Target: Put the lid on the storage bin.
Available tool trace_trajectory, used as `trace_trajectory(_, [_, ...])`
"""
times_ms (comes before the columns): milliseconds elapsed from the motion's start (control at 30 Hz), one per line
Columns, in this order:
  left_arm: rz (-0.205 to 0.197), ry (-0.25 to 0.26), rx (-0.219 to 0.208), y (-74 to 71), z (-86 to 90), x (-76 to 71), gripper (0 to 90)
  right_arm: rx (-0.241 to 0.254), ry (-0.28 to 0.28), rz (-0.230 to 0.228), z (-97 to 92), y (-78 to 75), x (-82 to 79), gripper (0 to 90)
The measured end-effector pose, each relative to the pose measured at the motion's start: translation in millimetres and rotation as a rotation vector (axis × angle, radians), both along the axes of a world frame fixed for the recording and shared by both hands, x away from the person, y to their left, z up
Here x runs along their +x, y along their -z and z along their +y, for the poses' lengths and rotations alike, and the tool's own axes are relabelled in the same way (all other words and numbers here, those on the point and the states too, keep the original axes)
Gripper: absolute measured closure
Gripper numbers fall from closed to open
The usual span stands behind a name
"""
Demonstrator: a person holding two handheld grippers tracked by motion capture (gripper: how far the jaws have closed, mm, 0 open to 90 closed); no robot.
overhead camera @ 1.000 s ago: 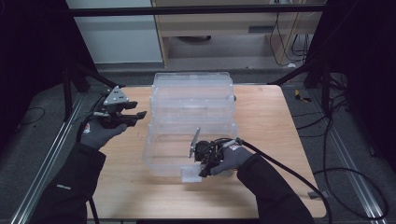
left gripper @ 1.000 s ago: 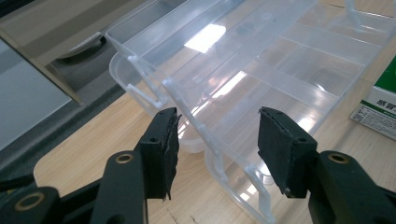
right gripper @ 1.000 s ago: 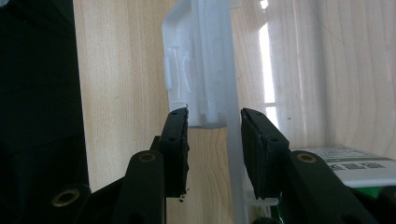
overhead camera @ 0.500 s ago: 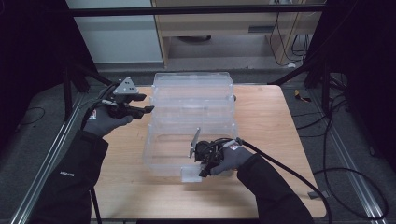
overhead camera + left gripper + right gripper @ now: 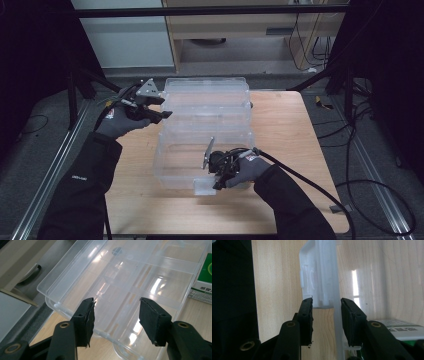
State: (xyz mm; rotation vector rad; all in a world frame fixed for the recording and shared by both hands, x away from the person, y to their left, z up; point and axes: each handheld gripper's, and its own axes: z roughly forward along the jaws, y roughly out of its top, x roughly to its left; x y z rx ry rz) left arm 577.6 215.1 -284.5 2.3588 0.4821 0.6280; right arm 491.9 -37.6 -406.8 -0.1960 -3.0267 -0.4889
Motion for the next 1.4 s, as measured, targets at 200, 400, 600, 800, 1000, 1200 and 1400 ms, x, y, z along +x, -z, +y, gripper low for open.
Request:
trace_trajectory(200, [-0.009, 0.019, 0.049, -2.4, -10.7, 6.9, 44.6, 0.001, 0.0, 0.002, -0.1, 0.0, -0.1, 63.1])
trace_trajectory(400, [-0.019, 0.038, 0.086, -3.8, -23.2, 11.3, 44.2, 0.0, -0.001, -0.004, -0.2, 0.1, 0.0, 63.1])
trace_trajectory(600, [-0.023, 0.055, 0.124, -5.1, -35.0, 14.2, 44.5, -0.001, 0.0, -0.004, -0.1, 0.0, -0.1, 63.1])
trace_trajectory(800, [-0.02, 0.067, 0.178, -1.7, -40.7, 18.7, 44.5, -0.002, 0.0, -0.007, 0.0, 0.0, -0.5, 63.1])
trace_trajectory(1000, [-0.017, 0.065, 0.195, 3.4, -44.4, 25.0, 44.4, -0.001, -0.002, -0.004, 0.1, 0.0, -0.2, 63.1])
trace_trajectory(1200, [0.002, 0.087, 0.215, 12.5, -49.7, 30.1, 46.4, 0.0, -0.003, -0.004, 0.1, 0.0, -0.2, 63.1])
trace_trajectory(1400, [0.014, 0.118, 0.231, 19.4, -55.1, 33.8, 55.8, 0.0, -0.001, -0.004, 0.1, 0.1, -0.2, 63.1])
